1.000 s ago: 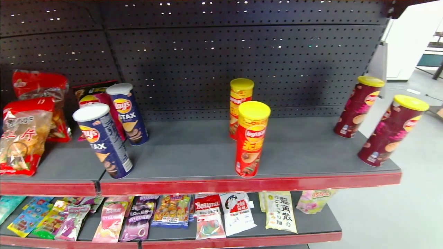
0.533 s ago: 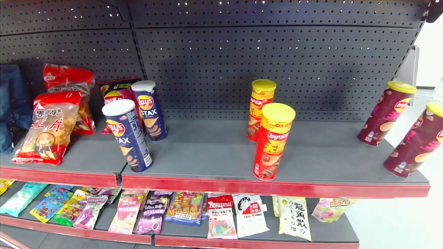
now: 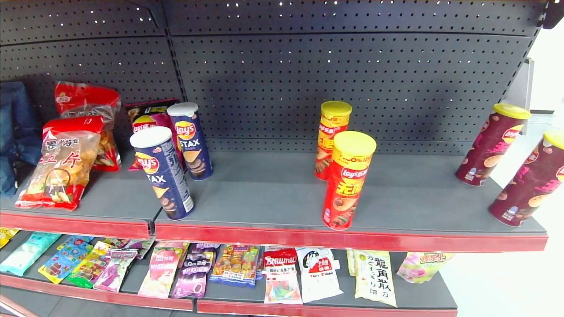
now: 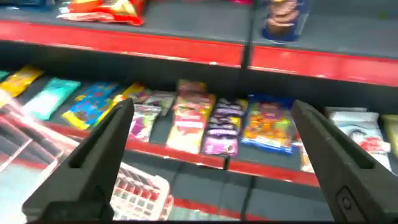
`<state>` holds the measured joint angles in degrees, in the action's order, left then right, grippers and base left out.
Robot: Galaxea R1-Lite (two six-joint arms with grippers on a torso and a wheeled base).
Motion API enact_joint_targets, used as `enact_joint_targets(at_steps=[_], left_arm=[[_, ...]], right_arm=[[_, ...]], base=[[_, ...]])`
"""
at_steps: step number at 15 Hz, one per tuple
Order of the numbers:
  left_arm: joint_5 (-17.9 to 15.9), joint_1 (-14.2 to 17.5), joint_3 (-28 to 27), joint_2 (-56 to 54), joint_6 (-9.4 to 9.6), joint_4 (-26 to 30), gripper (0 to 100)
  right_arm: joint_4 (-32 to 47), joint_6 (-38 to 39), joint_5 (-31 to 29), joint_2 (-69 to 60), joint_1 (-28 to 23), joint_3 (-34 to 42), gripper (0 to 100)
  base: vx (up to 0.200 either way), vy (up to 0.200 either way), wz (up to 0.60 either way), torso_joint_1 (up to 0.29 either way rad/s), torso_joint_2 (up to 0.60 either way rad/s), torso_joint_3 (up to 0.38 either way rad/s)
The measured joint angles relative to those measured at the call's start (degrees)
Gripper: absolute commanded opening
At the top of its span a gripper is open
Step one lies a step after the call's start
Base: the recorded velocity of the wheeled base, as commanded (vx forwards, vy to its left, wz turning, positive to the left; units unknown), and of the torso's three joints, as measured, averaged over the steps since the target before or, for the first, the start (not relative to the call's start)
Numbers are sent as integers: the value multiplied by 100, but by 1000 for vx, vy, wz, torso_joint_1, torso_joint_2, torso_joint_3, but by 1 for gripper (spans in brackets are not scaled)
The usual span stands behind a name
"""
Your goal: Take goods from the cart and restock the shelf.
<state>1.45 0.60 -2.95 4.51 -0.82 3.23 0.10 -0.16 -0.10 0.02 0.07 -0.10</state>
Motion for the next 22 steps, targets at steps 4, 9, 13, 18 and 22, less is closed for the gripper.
enact_joint_targets(at_steps=[4, 9, 13, 18, 22], left_arm=[[-506, -35, 260, -361, 95, -252, 100], [-497, -35, 277, -430, 126, -268, 100], [-497, -35, 279, -433, 126, -269, 100], [-495, -35, 279, -433, 126, -269, 100], [-497, -35, 279, -433, 128, -269, 100]], right_arm=[[0, -30, 20, 0, 0, 0, 100], [-20, -110, 166, 2, 0, -21, 100], [12, 56, 321, 813, 59, -1221, 100], [45, -123, 1063, 2905, 351, -2074, 100], [-7, -394, 1136, 4901, 574, -2363, 100]], base=[[0, 0, 0, 0, 0, 0], [0, 0, 0, 0, 0, 0], [0, 0, 0, 0, 0, 0], [0, 0, 0, 0, 0, 0], [0, 0, 0, 0, 0, 0]])
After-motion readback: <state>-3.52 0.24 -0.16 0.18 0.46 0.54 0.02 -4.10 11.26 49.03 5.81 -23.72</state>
